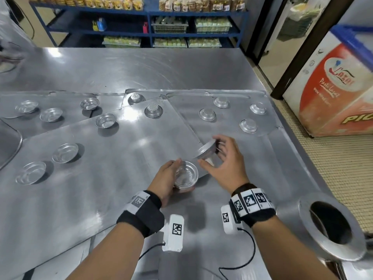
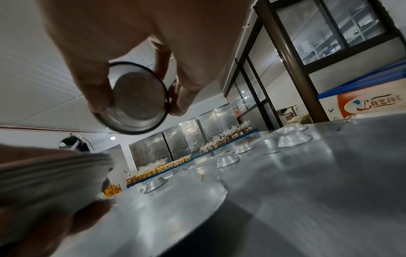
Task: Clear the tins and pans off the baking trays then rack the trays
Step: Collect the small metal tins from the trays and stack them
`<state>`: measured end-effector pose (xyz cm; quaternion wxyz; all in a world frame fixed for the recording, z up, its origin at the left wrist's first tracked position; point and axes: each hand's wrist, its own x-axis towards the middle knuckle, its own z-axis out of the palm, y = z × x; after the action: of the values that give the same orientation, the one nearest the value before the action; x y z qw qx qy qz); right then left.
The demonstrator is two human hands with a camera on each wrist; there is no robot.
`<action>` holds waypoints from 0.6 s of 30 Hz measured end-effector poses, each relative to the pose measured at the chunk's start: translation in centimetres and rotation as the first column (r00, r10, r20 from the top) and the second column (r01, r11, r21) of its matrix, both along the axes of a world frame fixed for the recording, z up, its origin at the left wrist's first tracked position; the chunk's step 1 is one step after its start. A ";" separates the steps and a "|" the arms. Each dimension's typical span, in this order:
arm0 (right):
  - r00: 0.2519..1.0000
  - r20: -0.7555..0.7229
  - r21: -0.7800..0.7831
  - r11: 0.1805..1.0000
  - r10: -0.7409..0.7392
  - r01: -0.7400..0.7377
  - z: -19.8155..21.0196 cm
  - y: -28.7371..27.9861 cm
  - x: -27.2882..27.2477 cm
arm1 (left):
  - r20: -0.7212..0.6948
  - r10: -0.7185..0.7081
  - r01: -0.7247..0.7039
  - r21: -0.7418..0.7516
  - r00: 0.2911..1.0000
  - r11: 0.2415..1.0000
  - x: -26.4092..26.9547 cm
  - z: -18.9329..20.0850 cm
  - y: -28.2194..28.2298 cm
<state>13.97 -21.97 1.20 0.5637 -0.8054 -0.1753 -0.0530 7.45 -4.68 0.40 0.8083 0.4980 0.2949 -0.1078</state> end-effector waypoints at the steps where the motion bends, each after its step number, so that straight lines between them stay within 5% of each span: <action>1: 1.000 -0.015 0.023 1.000 0.012 -0.011 -0.2 0.1 -0.9 | 0.000 -0.013 0.013 -0.009 1.000 1.000 0.0 0.0 0.1; 18: 0.961 -0.251 0.008 0.993 0.117 -0.118 -0.4 2.3 -7.4 | 0.117 -0.271 0.252 0.155 0.955 0.955 -1.1 0.5 1.8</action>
<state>6.55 -19.63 0.79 0.5807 -0.7957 -0.1502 0.0835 6.38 -2.91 0.95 0.7688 0.5938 0.1767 -0.1586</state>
